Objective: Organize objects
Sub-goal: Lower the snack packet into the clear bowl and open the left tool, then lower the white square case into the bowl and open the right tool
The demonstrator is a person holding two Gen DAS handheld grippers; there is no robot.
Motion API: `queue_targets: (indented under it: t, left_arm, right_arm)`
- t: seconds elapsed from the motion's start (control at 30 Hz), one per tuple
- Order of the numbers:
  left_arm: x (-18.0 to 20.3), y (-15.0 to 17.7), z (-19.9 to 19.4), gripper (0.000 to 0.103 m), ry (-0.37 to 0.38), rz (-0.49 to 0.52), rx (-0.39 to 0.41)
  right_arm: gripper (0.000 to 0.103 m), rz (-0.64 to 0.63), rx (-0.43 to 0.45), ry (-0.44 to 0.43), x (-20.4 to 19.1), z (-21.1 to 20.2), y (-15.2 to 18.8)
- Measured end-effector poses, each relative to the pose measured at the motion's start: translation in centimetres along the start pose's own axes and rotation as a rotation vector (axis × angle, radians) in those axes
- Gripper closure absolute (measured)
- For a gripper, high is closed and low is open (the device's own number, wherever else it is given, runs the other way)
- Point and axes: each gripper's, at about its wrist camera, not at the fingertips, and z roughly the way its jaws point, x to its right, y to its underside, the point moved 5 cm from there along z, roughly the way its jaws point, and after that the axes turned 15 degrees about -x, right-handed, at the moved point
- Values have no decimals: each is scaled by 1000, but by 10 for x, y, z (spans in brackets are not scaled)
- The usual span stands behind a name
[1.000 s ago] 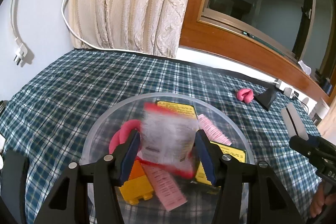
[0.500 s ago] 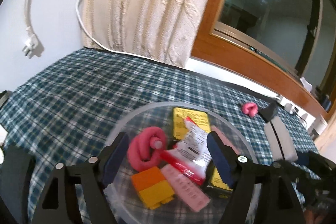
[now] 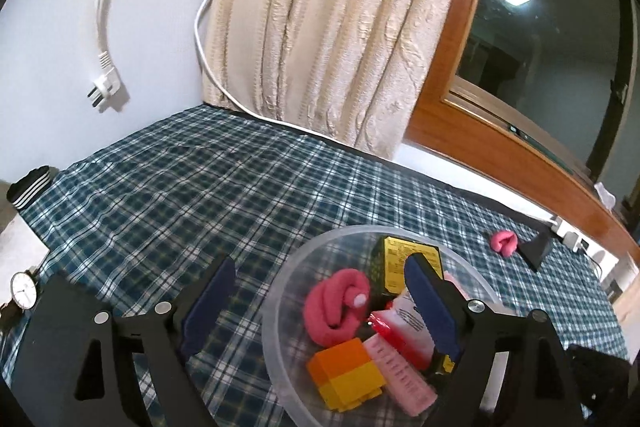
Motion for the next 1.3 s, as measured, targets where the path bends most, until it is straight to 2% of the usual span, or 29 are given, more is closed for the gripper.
queue_targets:
  t: [0.2,0.67,0.73,0.77,1.13,1.3]
  left_arm:
    - [-4,0,-1,9,-3,-15,0]
    - [-1,2,3,9,-10,-6,-15]
    - [-1,2,3,8,-14,-6,-17]
    - [-1,2,4,3,-15,-8,-18]
    - [4,4,5,1,-52,16,-12]
    - [6,4,6,1,-71,28,-9]
  right_arm:
    - [35,-29,-3,-11,-9,6,-2]
    - [35,40,25,-13,9,-4,-1]
    - [35,50,32,-17,12,-6,0]
    - [35,55,37,-18,13,-8,0]
    - [30,171,74,-10,43,-21,6]
    - [24,220,68,2,58,-22,10]
